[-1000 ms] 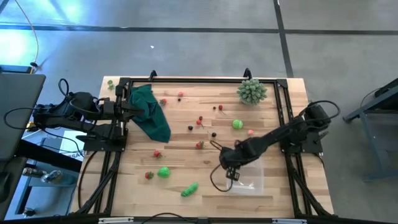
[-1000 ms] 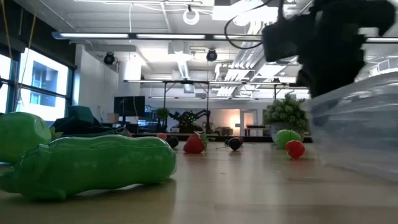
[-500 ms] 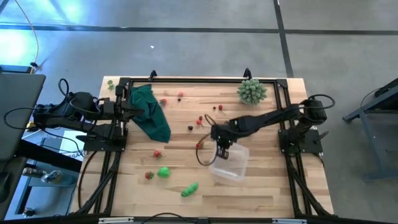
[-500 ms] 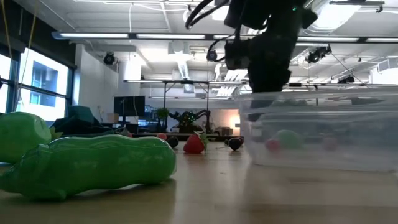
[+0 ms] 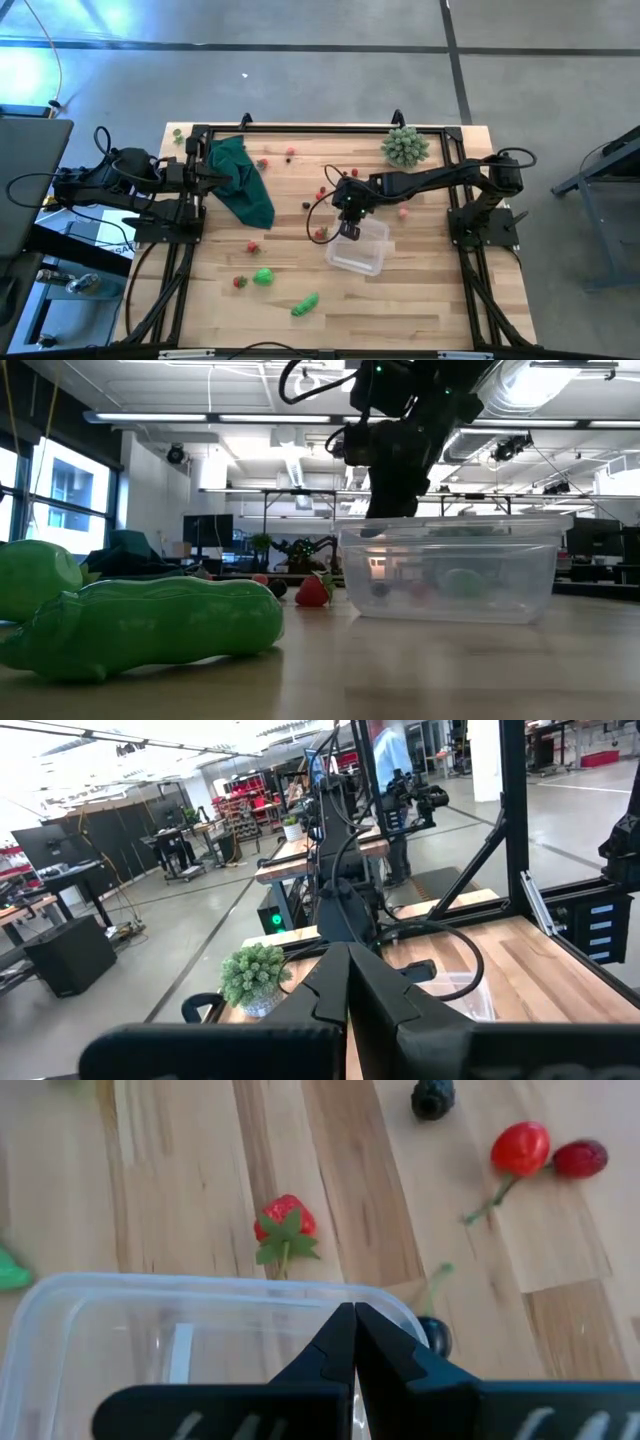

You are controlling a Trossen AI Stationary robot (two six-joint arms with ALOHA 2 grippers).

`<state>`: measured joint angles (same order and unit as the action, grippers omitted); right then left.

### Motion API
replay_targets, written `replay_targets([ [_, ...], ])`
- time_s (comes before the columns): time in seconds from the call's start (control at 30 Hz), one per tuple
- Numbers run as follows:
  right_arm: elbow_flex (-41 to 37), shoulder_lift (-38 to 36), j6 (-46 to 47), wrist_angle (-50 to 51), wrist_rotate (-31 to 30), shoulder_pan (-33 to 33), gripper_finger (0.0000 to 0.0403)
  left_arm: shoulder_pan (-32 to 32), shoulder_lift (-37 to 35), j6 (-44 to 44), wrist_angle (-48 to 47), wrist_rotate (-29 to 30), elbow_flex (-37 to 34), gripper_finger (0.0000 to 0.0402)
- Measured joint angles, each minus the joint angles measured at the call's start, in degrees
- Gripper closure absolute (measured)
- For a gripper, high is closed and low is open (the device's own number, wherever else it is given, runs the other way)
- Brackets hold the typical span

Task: Pick and placing Produce into tupperware
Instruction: Move the container to the center of the table

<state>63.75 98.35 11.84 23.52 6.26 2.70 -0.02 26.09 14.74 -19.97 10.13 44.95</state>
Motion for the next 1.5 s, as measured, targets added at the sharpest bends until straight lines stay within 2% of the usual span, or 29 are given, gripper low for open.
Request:
replay_targets([
  [0.43,0.0,-0.02,-1.38,-1.52,1.29,-0.04,0.0402,-0.01,0.0,0.0,0.0,-0.01,0.0,0.0401],
  [0.67,0.0,-0.02,-0.21,2.32,1.98,-0.55,0.0402,0.01,0.0,0.0,0.0,0.0,0.0,0.0401],
  [0.97,0.0,-0.07,2.69,7.17,3.82,-5.18,0.0402,0.01,0.0,0.0,0.0,0.0,0.0,0.0401],
  [1.1,0.0,0.14,2.92,4.81,2.91,-7.67,0.0402,-0.01,0.0,0.0,0.0,0.0,0.0,0.0401],
  [1.3,1.4,5.1,5.7,1.08,2.93,-7.49,0.0402,0.01,-0.02,1.75,-0.16,0.0,0.0,0.0401],
  [1.5,9.72,12.29,1.71,3.16,3.45,-7.47,0.0402,0.01,-0.02,1.78,-0.28,0.0,0.0,0.0401],
])
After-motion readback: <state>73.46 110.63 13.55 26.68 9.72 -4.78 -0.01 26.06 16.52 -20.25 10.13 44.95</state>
